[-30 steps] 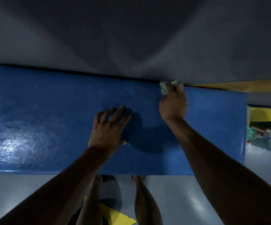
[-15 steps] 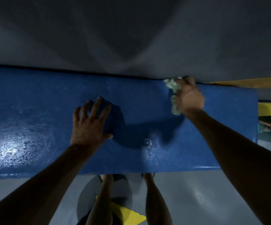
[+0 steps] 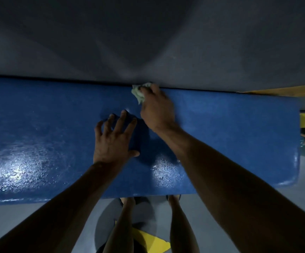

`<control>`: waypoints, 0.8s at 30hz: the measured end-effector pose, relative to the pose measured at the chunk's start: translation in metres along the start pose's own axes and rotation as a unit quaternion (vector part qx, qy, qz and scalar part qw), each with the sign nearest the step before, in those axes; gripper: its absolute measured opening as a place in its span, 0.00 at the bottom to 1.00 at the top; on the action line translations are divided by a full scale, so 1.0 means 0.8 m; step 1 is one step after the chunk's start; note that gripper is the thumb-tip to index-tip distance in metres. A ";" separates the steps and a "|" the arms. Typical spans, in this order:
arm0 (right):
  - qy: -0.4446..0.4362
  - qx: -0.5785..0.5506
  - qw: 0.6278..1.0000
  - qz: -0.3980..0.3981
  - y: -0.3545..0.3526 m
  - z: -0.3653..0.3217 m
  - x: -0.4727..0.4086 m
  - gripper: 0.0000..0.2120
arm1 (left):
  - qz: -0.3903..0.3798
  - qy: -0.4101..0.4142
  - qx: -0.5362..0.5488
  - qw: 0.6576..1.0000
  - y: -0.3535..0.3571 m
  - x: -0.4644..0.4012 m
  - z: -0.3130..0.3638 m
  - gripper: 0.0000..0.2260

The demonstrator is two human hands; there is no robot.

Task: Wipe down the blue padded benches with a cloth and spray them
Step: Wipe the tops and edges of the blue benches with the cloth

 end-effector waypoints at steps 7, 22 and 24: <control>0.141 0.058 0.988 0.006 -0.051 0.188 0.029 0.27 | 0.004 -0.001 0.011 1.000 -0.001 -0.001 -0.002 0.48; -0.059 0.055 0.997 0.006 0.006 -0.040 0.001 0.22 | 0.002 -0.001 0.016 1.000 0.005 -0.001 -0.006 0.47; 0.001 0.068 0.997 0.020 -0.009 0.035 0.005 0.26 | 0.007 0.001 0.015 1.000 0.004 -0.001 -0.007 0.47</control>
Point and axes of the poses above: each hand's wrist, its own x-axis away from the middle knuckle, its own y-axis out of the palm, z = x × y, the point moved 8 cm from there along -x, towards the middle knuckle, and after that the axes turned 4 degrees about x, right-handed, at the moved point
